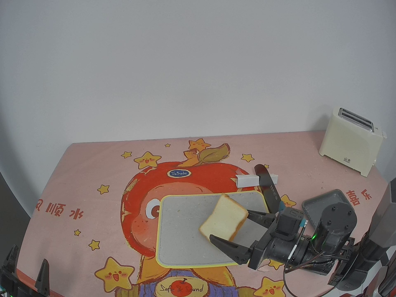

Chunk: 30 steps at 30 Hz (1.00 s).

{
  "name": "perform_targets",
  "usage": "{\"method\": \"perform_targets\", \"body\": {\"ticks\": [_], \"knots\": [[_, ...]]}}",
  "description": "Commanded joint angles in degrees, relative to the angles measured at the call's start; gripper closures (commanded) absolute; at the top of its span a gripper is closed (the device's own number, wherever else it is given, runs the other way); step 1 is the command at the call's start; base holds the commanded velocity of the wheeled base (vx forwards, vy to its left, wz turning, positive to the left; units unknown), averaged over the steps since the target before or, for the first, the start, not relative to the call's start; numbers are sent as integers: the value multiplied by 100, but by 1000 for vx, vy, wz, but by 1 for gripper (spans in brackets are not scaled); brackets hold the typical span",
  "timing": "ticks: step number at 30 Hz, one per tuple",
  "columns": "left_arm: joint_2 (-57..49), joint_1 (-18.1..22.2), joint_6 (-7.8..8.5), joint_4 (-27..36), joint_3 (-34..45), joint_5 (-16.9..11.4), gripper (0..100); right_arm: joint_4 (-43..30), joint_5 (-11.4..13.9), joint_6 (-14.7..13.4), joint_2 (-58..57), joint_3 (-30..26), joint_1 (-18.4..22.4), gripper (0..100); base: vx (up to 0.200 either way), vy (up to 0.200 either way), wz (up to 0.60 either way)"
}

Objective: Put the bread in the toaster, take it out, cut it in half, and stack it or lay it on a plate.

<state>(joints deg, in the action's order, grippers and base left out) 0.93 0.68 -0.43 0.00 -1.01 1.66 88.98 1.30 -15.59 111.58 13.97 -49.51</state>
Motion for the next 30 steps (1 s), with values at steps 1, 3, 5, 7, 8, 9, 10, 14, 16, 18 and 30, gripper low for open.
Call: {"method": "perform_targets", "body": {"ticks": [1, 3, 5, 7, 8, 9, 10, 14, 16, 18, 30], "knots": [[-40, 2, -1, 0, 101, 10, 0, 41, 1, -14, -84, 194, 11, 0, 0, 0, 0], [-40, 2, -1, 0, 101, 1, 0, 41, -7, -14, -93, 273, 20, 0, 0, 0, 0], [-40, 2, -1, 0, 101, 1, 0, 41, -25, -14, -75, 308, 64, 0, 0, 0, 0], [-40, 2, -1, 0, 101, 1, 0, 32, -43, -14, -49, 273, 90, 0, 0, 0, 0], [-40, 2, -1, 0, 101, 1, 0, 32, -43, -14, -49, 220, 55, 0, 0, 0, 0], [-40, 2, -1, 0, 101, 1, 0, 23, -43, -5, -49, 141, 29, 0, 0, 0, 0], [-40, 2, -1, 0, 101, 1, 0, 23, -34, 12, -49, 44, 20, 0, 0, 0, 0], [-40, 2, -1, 0, 101, 1, 0, 23, -34, 30, -31, -26, 11, 0, 0, 0, 0], [-40, 2, -1, 0, 101, 1, 0, 32, -34, 12, -57, 36, 11, 0, 0, 0, 0], [-40, 2, -1, 0, 101, 1, 0, 32, -34, 12, -75, 44, 20, 0, 0, 0, 0], [-40, 2, -1, 0, 101, 1, 0, 41, -43, 12, -295, 264, 196, 0, 0, 0, 0]]}}
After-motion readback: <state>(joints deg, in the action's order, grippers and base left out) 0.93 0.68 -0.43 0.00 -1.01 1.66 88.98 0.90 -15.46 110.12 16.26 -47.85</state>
